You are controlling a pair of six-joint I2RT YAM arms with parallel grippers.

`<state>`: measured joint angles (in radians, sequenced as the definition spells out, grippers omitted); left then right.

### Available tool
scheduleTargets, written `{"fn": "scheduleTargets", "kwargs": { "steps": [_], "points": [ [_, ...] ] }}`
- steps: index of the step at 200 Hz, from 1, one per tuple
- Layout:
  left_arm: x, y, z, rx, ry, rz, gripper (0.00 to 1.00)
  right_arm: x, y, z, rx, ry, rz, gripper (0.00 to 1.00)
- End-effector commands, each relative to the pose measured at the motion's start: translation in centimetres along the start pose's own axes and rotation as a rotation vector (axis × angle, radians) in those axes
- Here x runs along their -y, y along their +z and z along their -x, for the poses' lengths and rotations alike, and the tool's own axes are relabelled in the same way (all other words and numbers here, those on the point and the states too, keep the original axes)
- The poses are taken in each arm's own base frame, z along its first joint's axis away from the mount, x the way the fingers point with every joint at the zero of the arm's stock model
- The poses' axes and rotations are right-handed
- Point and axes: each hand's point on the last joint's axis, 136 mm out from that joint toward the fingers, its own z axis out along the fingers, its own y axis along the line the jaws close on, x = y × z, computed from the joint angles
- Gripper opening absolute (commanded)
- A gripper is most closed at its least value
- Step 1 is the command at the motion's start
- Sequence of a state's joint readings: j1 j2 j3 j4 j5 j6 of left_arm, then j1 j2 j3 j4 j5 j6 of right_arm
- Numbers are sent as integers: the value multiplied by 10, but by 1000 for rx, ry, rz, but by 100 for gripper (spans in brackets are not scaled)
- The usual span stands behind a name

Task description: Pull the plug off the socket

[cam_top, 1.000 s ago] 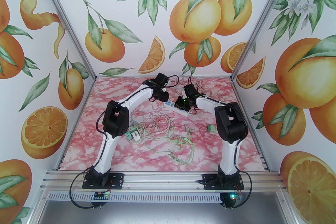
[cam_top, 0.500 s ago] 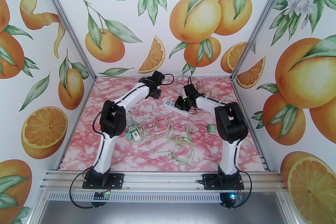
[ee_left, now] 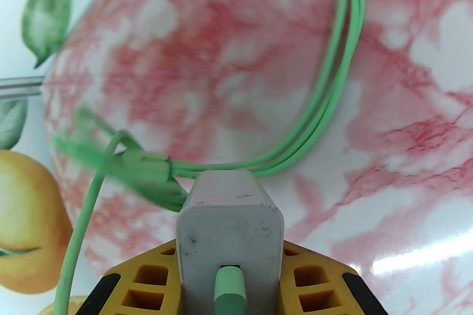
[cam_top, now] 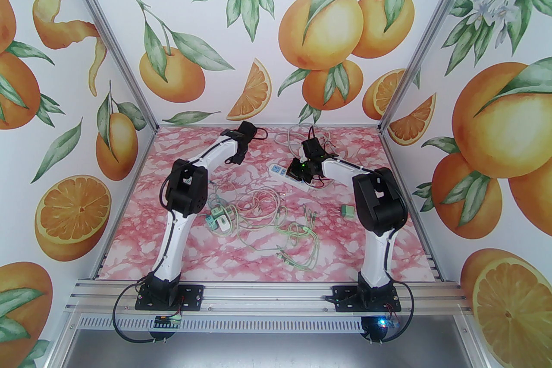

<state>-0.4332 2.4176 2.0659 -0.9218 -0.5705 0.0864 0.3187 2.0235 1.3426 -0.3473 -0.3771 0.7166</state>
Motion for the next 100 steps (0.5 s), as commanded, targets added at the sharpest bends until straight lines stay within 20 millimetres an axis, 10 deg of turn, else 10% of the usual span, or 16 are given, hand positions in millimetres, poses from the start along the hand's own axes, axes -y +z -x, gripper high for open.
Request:
{"fn": "scheduleTargets", "kwargs": {
  "steps": [1, 100],
  "points": [
    [6, -10, 11, 27, -17, -27, 26, 57, 10, -26, -75, 71, -183, 0],
    [37, -55, 12, 68, -180, -278, 67, -8, -28, 14, 69, -78, -9, 32]
  ]
}}
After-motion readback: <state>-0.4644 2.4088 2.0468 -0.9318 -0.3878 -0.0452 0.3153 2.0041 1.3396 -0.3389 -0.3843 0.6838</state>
